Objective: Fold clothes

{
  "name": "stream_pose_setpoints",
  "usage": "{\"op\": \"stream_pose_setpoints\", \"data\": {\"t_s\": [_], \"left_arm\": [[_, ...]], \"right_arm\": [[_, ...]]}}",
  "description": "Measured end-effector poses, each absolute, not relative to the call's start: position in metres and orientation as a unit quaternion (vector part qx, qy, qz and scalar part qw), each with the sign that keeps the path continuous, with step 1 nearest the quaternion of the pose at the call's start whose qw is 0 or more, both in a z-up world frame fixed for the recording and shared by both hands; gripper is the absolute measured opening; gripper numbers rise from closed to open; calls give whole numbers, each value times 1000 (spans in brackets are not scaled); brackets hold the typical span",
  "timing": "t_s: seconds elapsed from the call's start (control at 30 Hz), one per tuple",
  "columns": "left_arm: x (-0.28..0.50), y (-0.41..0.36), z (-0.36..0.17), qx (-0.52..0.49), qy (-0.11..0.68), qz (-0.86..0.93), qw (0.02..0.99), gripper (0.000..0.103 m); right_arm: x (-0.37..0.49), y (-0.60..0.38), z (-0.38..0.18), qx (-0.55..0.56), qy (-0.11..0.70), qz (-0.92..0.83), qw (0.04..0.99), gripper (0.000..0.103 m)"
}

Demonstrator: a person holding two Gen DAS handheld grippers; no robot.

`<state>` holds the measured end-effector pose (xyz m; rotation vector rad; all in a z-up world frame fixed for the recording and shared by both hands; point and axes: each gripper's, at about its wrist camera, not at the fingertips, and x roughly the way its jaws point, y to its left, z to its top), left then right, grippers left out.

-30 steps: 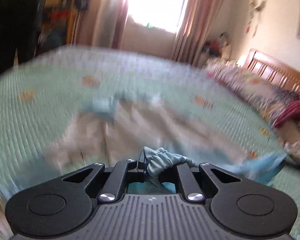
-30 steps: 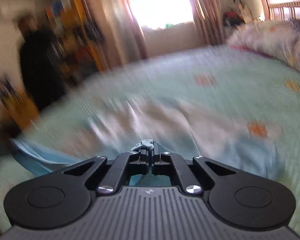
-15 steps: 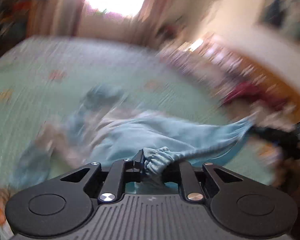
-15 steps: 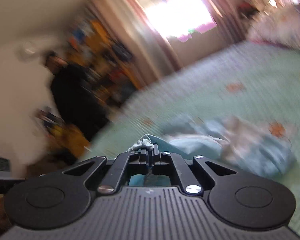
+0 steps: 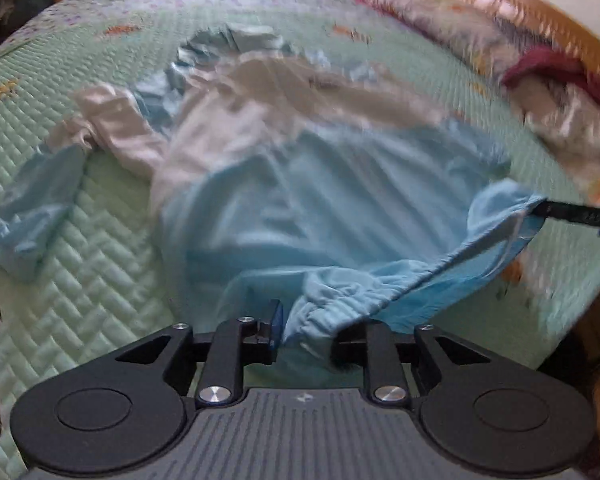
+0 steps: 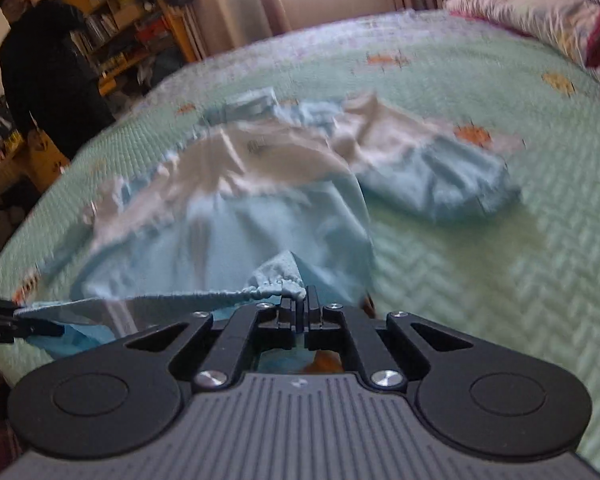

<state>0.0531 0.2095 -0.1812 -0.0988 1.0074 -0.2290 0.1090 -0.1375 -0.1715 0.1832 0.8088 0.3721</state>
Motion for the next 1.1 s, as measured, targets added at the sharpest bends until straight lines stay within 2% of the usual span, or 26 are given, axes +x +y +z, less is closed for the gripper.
{"op": "stream_pose_setpoints", "data": {"t_s": [0.1, 0.17, 0.23, 0.33, 0.43, 0.5, 0.53, 0.8, 0.97, 1.1], "left_arm": [[47, 200, -197, -33, 503, -117, 856, 24], [39, 195, -203, -23, 507, -130, 852, 27], [33, 196, -205, -26, 507, -136, 851, 42], [24, 202, -205, -40, 503, -142, 852, 57], [15, 209, -202, -53, 499, -152, 852, 71], [9, 214, -201, -59, 498, -157, 851, 78], [5, 218, -201, -63, 498, -159, 850, 78], [-12, 255, -176, -145, 448, -171, 866, 78], [7, 258, -147, -112, 380, -126, 910, 79], [41, 274, -144, -116, 346, -56, 929, 85]], "right_arm": [[98, -133, -189, 67, 421, 197, 883, 7], [87, -132, -196, 48, 434, 211, 875, 10], [78, -134, -200, 27, 439, 218, 871, 25], [67, -142, -200, 24, 446, 222, 867, 38], [56, -152, -193, 28, 449, 239, 861, 45], [49, -156, -185, 22, 450, 262, 853, 52], [45, -158, -181, 16, 450, 267, 852, 54], [64, -164, -150, 74, 401, 281, 868, 54], [116, -137, -136, 85, 373, 272, 883, 54], [157, -115, -126, 95, 349, 264, 894, 54]]}}
